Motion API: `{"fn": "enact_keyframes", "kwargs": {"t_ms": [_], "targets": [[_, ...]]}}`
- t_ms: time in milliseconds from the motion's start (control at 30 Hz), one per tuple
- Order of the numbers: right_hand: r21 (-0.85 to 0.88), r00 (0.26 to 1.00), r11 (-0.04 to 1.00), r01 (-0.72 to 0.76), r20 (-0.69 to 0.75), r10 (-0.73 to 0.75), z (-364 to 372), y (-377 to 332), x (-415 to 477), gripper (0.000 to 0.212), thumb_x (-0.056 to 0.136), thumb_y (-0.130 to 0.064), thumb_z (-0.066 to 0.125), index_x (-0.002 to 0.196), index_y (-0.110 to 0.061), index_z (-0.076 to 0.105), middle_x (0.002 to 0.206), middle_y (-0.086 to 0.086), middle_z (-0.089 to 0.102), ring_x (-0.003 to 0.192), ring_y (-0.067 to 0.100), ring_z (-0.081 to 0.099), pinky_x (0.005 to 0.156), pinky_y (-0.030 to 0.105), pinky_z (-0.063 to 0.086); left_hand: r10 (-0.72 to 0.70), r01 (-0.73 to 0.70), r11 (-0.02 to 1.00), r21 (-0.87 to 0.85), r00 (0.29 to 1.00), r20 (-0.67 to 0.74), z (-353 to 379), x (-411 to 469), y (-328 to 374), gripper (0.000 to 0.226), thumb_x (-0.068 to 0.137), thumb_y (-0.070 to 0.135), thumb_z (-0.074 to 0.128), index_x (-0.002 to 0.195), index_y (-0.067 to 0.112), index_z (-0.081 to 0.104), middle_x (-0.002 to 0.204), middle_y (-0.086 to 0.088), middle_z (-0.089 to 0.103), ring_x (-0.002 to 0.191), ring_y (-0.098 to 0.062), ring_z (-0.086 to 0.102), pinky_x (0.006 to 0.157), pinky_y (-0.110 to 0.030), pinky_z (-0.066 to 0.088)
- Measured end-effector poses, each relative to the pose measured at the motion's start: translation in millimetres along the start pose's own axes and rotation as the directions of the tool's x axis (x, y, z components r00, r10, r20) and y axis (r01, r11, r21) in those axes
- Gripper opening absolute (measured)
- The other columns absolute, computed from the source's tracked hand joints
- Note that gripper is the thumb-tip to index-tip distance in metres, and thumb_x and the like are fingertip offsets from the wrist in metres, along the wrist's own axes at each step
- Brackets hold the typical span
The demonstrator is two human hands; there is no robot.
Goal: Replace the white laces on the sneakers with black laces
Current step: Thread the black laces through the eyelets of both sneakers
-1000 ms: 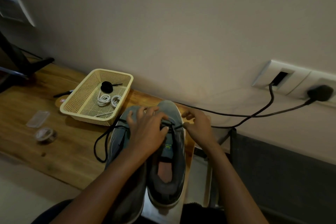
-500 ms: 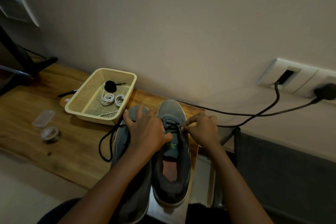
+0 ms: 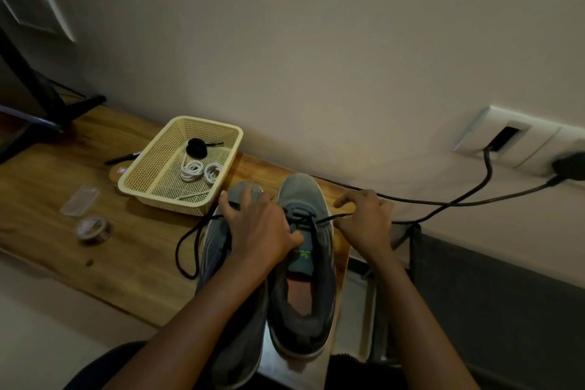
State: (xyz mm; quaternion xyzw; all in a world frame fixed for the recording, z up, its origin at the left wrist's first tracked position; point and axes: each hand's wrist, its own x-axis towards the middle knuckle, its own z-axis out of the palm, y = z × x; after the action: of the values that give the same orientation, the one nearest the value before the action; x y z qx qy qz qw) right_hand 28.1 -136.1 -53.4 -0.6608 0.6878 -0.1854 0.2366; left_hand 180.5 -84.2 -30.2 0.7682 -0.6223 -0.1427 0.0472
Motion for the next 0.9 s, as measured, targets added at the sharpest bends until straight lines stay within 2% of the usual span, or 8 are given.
{"fn": "enact_keyframes", "kwargs": {"t_ms": [67,133,300,467,667,733,800,900], "targets": [[-0.041,0.993,0.995,0.095,0.069,-0.092,-2,-2,-2,0.012,0.080,-0.025,0.071,0.091,-0.030,0.067,0.133,-0.003,0.045,0.129,0.025,0.025,0.099,0.037,0.025,-0.002,0.002,1.000,0.001,1.000,-0.002,1,1,0,0.020,0.079,0.046,0.063,0.080,0.027,0.070,0.147,0.008,0.037,0.144,-0.022,0.008,0.111,-0.057,-0.005],[-0.070,0.986,0.990,0.120,0.124,-0.111,0,-4,-4,0.009,0.081,-0.027,0.071,0.089,-0.030,0.069,0.134,-0.007,0.044,0.131,0.023,0.020,0.098,0.037,0.023,-0.006,0.006,1.000,0.004,1.000,0.001,1,1,1,0.021,0.079,0.047,0.063,0.080,0.027,0.070,0.147,0.008,0.037,0.144,-0.022,0.008,0.111,-0.057,-0.004],[-0.123,0.987,0.982,0.143,0.095,-0.131,4,-1,-4,0.008,0.086,-0.032,0.065,0.090,-0.025,0.068,0.130,-0.007,0.046,0.128,0.022,0.022,0.095,0.036,0.023,-0.001,0.001,1.000,0.002,1.000,0.000,4,3,1,0.023,0.080,0.047,0.061,0.080,0.025,0.070,0.142,0.010,0.042,0.143,-0.021,0.012,0.111,-0.057,-0.003],[-0.132,0.998,0.989,0.061,0.033,-0.057,7,1,-2,0.011,0.086,-0.032,0.064,0.087,-0.022,0.067,0.124,-0.007,0.049,0.122,0.022,0.028,0.085,0.032,0.020,0.000,0.000,1.000,0.001,1.000,-0.001,5,3,2,0.023,0.080,0.046,0.062,0.082,0.024,0.070,0.140,0.010,0.044,0.143,-0.021,0.014,0.111,-0.056,-0.003],[-0.063,0.984,0.990,-0.126,-0.136,0.117,6,14,5,0.014,0.090,-0.018,0.058,0.087,-0.009,0.069,0.110,0.009,0.058,0.113,0.030,0.034,0.087,0.039,0.034,-0.008,0.008,1.000,0.017,1.000,-0.016,6,3,0,0.027,0.080,0.049,0.060,0.084,0.024,0.070,0.140,0.011,0.045,0.142,-0.021,0.015,0.111,-0.056,-0.002],[-0.054,0.980,0.989,-0.140,-0.151,0.130,6,14,5,0.014,0.091,-0.017,0.057,0.089,-0.009,0.069,0.110,0.010,0.059,0.113,0.030,0.034,0.087,0.039,0.035,-0.007,0.007,1.000,0.019,1.000,-0.019,6,3,-1,0.028,0.080,0.049,0.059,0.085,0.024,0.071,0.139,0.010,0.045,0.141,-0.021,0.016,0.111,-0.055,-0.002],[-0.074,0.988,0.995,-0.068,-0.142,0.057,4,10,3,0.007,0.088,-0.013,0.059,0.090,-0.013,0.066,0.120,0.005,0.056,0.119,0.029,0.032,0.091,0.038,0.033,-0.007,0.008,1.000,0.010,1.000,-0.028,6,4,-1,0.029,0.080,0.049,0.060,0.085,0.023,0.071,0.139,0.010,0.045,0.141,-0.021,0.016,0.111,-0.055,-0.002],[-0.078,0.994,0.992,0.097,-0.037,-0.100,-3,3,-1,0.018,0.081,-0.014,0.067,0.095,-0.025,0.065,0.139,-0.002,0.043,0.132,0.027,0.020,0.101,0.039,0.025,-0.010,0.010,1.000,0.014,1.000,-0.027,7,5,-1,0.031,0.080,0.049,0.059,0.087,0.022,0.071,0.139,0.009,0.045,0.141,-0.021,0.016,0.111,-0.055,-0.003]]}}
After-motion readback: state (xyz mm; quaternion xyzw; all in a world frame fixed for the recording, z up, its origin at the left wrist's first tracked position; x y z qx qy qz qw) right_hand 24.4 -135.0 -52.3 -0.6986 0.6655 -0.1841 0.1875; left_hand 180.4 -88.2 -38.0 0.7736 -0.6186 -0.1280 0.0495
